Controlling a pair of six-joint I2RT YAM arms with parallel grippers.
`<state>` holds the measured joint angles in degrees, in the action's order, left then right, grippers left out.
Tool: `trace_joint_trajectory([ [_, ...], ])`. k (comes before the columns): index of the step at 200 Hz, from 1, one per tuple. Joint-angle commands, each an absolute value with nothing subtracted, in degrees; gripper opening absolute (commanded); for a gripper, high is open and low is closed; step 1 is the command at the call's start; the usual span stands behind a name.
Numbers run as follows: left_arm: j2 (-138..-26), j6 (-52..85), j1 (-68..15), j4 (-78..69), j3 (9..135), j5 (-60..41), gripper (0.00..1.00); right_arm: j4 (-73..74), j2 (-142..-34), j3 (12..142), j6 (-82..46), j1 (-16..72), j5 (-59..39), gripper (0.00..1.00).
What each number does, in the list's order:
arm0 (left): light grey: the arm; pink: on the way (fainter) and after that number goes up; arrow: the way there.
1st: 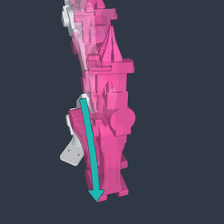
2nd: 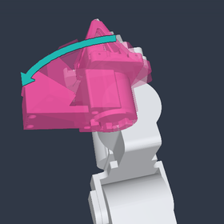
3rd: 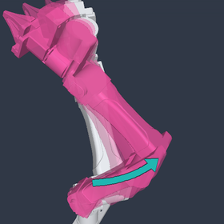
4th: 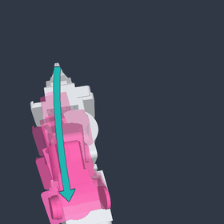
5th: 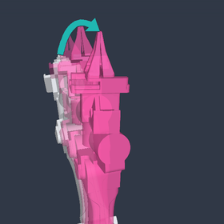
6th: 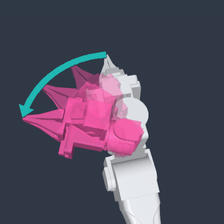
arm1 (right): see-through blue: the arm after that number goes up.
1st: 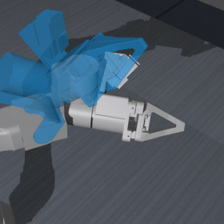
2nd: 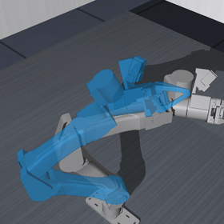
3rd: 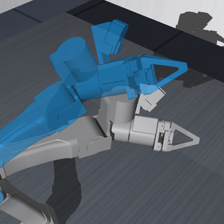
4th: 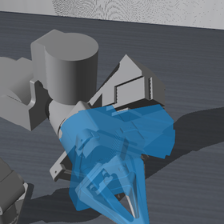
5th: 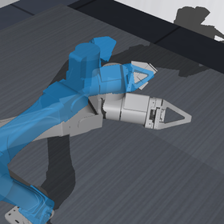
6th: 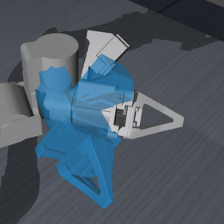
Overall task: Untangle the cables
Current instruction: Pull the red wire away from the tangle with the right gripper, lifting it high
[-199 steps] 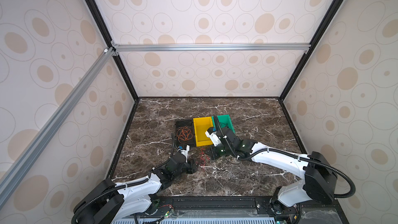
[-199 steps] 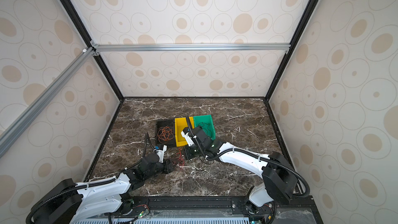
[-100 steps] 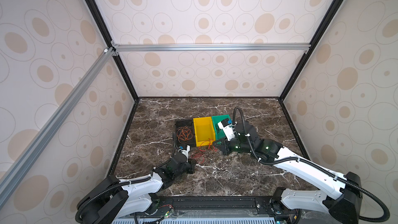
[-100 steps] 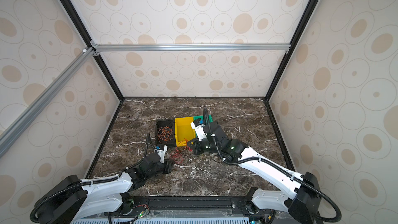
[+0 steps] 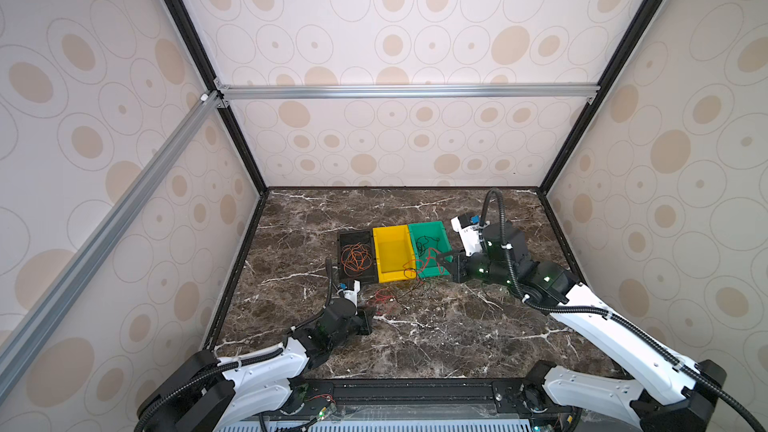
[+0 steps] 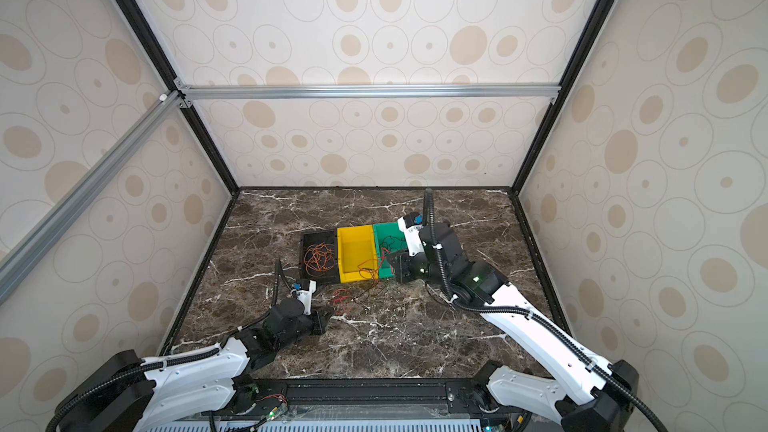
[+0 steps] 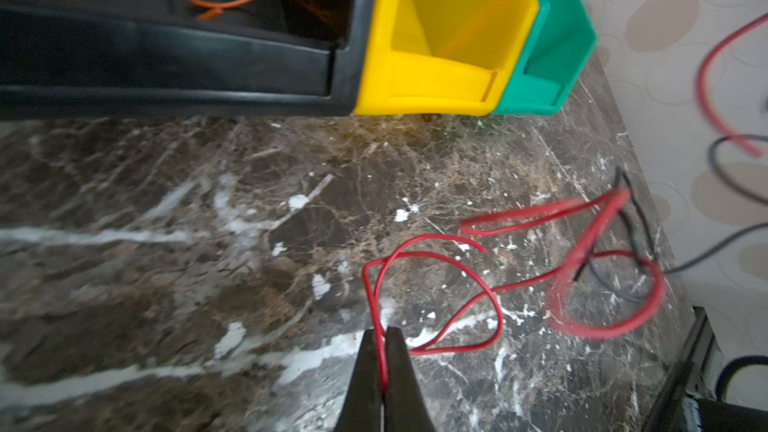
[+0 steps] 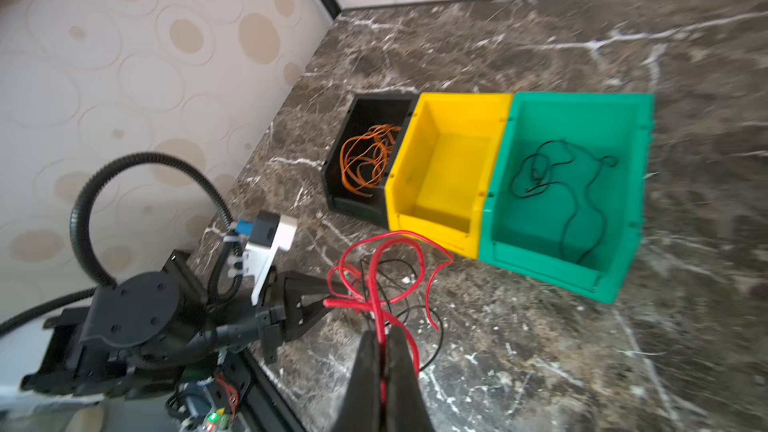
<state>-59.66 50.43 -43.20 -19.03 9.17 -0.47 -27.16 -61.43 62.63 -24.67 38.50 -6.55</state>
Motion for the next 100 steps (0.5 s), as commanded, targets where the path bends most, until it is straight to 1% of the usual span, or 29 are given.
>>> trace_joint_trajectory([
  [1,-59.3,54.4,-42.5,-12.5,9.6,3.7,0.0,-32.8,-59.9,66.8,-20.6,37.8,2.1,0.0],
  [45,-60.4,56.9,-42.3,-7.2,10.7,7.1,0.0,-37.2,-59.9,71.0,-17.2,37.6,11.5,0.0],
  [55,-60.4,56.9,-42.4,-7.2,10.7,7.2,0.0,-37.5,-59.6,71.9,-16.5,37.5,10.6,0.0],
  [73,-60.2,55.3,-42.3,-9.3,11.2,5.2,0.0,-38.1,-60.1,73.4,-15.8,37.5,4.4,0.0],
  [91,-59.3,52.5,-42.3,-12.4,12.4,1.8,0.09,-38.4,-60.8,74.3,-16.6,37.5,0.1,0.0],
  [100,-58.7,50.6,-42.3,-14.6,13.0,-0.6,0.17,-38.1,-61.0,74.5,-17.3,37.5,-1.6,0.0],
])
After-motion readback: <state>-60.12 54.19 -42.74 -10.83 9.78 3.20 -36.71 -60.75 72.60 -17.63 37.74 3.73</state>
